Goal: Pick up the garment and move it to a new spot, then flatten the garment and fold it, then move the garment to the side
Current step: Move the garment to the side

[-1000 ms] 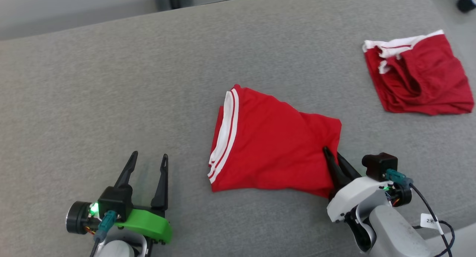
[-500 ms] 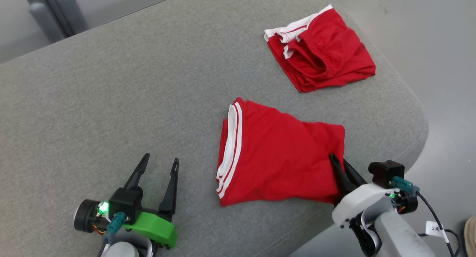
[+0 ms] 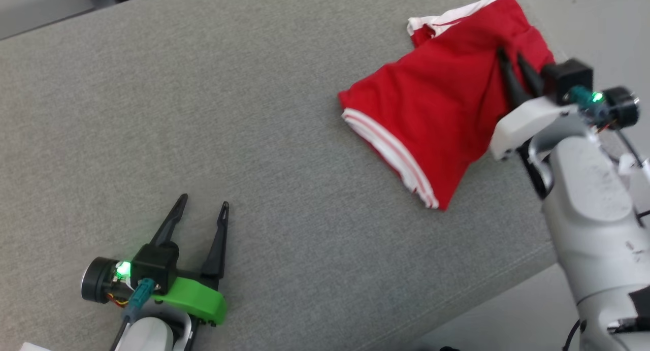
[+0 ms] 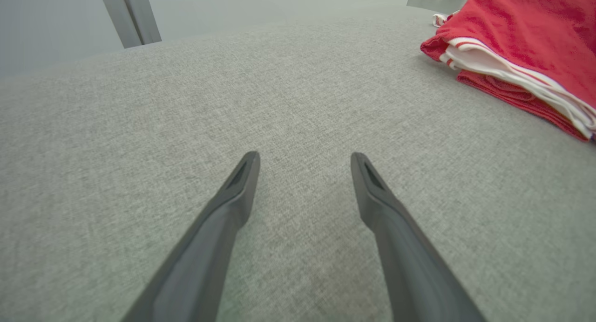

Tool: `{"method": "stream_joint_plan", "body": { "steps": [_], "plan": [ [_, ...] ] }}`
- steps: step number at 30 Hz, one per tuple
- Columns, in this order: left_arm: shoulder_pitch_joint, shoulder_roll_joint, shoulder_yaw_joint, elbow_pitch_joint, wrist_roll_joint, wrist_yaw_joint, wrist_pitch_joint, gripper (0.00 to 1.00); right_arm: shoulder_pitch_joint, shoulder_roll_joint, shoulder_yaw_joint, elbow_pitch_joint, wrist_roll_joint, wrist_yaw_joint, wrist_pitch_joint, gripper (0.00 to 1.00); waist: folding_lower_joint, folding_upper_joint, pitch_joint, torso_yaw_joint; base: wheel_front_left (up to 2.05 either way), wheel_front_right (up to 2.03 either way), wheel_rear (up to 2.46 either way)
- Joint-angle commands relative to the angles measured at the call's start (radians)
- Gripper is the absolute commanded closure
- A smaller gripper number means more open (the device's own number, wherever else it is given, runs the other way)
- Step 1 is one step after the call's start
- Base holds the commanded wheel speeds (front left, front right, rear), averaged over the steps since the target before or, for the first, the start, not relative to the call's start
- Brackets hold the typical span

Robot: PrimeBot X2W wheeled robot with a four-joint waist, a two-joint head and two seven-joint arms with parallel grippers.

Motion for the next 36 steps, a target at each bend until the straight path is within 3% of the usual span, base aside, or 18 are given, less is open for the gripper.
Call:
{"method": "stream_joint_plan", "body": {
  "steps": [1, 8, 9, 10, 11, 12, 13, 17, 21, 25, 30, 36],
  "plan": [
    [-0.026, 0.012, 0.004, -0.001, -0.009, -0.003, 0.000, 0.00, -0.043, -0.027, -0.030, 0.018, -0.040, -0.002, 0.018, 1.00, 0.0000, -0.0001, 0.056, 0.057, 0.00, 0.00, 0.00],
    [-0.062, 0.021, -0.014, -0.012, -0.015, -0.003, 0.000, 0.00, -0.161, -0.150, -0.221, 0.063, -0.270, -0.002, 0.122, 1.00, 0.0000, -0.0001, 0.108, 0.115, 0.00, 0.00, 0.00],
    [-0.066, 0.022, -0.016, -0.013, -0.016, -0.003, 0.000, 0.00, -0.164, -0.166, -0.256, 0.061, -0.305, -0.002, 0.136, 0.87, 0.0000, -0.0001, 0.113, 0.123, 0.00, 0.00, 0.00],
    [-0.069, 0.022, -0.015, -0.015, -0.018, -0.003, 0.000, 0.00, -0.165, -0.171, -0.290, 0.056, -0.332, -0.002, 0.143, 0.62, 0.0000, -0.0001, 0.117, 0.129, 0.00, 0.00, 0.00],
    [-0.072, 0.023, -0.016, -0.015, -0.019, -0.001, 0.001, 0.00, -0.162, -0.171, -0.335, 0.045, -0.358, -0.002, 0.151, 0.53, 0.0000, -0.0001, 0.121, 0.134, 0.00, 0.00, 0.00],
    [-0.075, 0.023, -0.014, -0.015, -0.021, -0.001, 0.001, 0.00, -0.159, -0.170, -0.371, 0.035, -0.385, -0.002, 0.156, 0.04, 0.0000, -0.0001, 0.124, 0.136, 0.00, 0.00, 0.00],
    [-0.079, 0.023, -0.011, -0.015, -0.021, -0.001, 0.001, 0.00, -0.157, -0.162, -0.415, 0.021, -0.409, -0.002, 0.153, 0.00, 0.0000, -0.0001, 0.126, 0.139, 0.00, 0.00, 0.00],
    [-0.084, 0.017, -0.001, -0.009, -0.022, -0.001, 0.001, 0.00, -0.167, -0.093, -0.533, -0.017, -0.463, -0.002, 0.088, 0.00, 0.0000, -0.0001, 0.121, 0.146, 0.00, 0.00, 0.00],
    [-0.088, 0.004, 0.021, -0.003, -0.019, -0.001, 0.001, 0.00, -0.197, -0.029, -0.547, -0.030, -0.446, -0.002, 0.000, 0.00, 0.0000, -0.0001, 0.093, 0.158, 0.00, 0.00, 0.00],
    [-0.083, -0.011, 0.042, -0.001, -0.011, -0.001, 0.000, 0.00, -0.218, 0.020, -0.431, -0.125, -0.328, -0.002, -0.018, 0.00, 0.0000, -0.0001, 0.052, 0.180, 0.00, 0.00, 0.00],
    [-0.074, -0.036, 0.075, 0.008, -0.007, -0.001, 0.000, 0.00, -0.106, 0.031, -0.222, -0.290, -0.084, -0.002, -0.018, 0.00, 0.0000, -0.0001, -0.009, 0.227, 0.00, 0.00, 0.00],
    [-0.048, -0.062, 0.102, 0.035, 0.004, -0.001, 0.000, 0.00, 0.064, 0.029, -0.081, -0.333, 0.094, -0.002, -0.018, 0.00, 0.0000, -0.0001, -0.090, 0.293, 0.00, 0.00, 0.00]
  ]
}}
